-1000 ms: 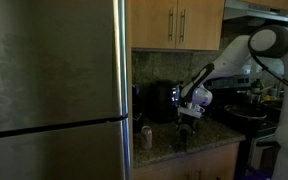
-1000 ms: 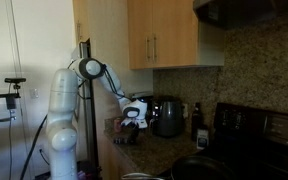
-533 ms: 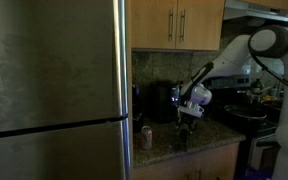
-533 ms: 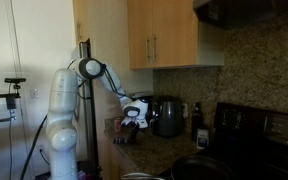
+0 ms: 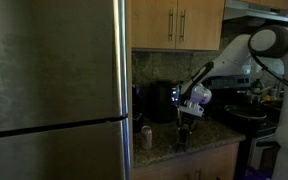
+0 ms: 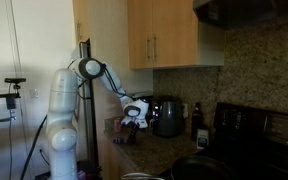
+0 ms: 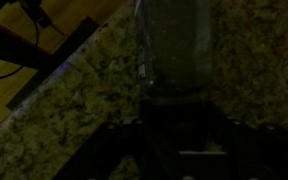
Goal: Pick the bottle and put it upright
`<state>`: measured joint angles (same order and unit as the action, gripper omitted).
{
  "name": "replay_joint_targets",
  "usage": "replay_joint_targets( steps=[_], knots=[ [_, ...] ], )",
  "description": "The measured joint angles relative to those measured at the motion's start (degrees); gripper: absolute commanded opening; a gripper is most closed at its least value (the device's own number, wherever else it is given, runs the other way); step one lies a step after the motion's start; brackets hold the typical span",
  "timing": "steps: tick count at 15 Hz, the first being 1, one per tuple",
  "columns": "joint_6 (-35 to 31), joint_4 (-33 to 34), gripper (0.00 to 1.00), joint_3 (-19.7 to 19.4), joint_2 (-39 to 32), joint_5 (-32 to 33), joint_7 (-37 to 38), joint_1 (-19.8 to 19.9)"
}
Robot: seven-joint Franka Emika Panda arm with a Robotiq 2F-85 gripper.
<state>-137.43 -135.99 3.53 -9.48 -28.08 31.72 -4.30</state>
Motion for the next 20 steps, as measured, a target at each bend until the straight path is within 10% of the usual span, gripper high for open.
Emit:
replay_joint_targets(
  steps=[11, 12, 16, 17, 20],
  knots=[
    [-2.9, 2.0, 0.32, 1.1, 10.9, 40.0, 23.6, -4.1],
    [-3.6, 2.1, 0.57, 1.6, 12.3, 43.8, 26.4, -4.1],
    [-4.6, 2.0, 0.57, 3.2, 15.6, 50.0, 31.5, -4.1],
    [-4.6, 1.9, 0.82, 3.3, 15.6, 50.0, 31.5, -4.1],
    [-4.4, 1.9, 0.96, 3.3, 15.5, 49.6, 31.5, -3.9]
  ],
)
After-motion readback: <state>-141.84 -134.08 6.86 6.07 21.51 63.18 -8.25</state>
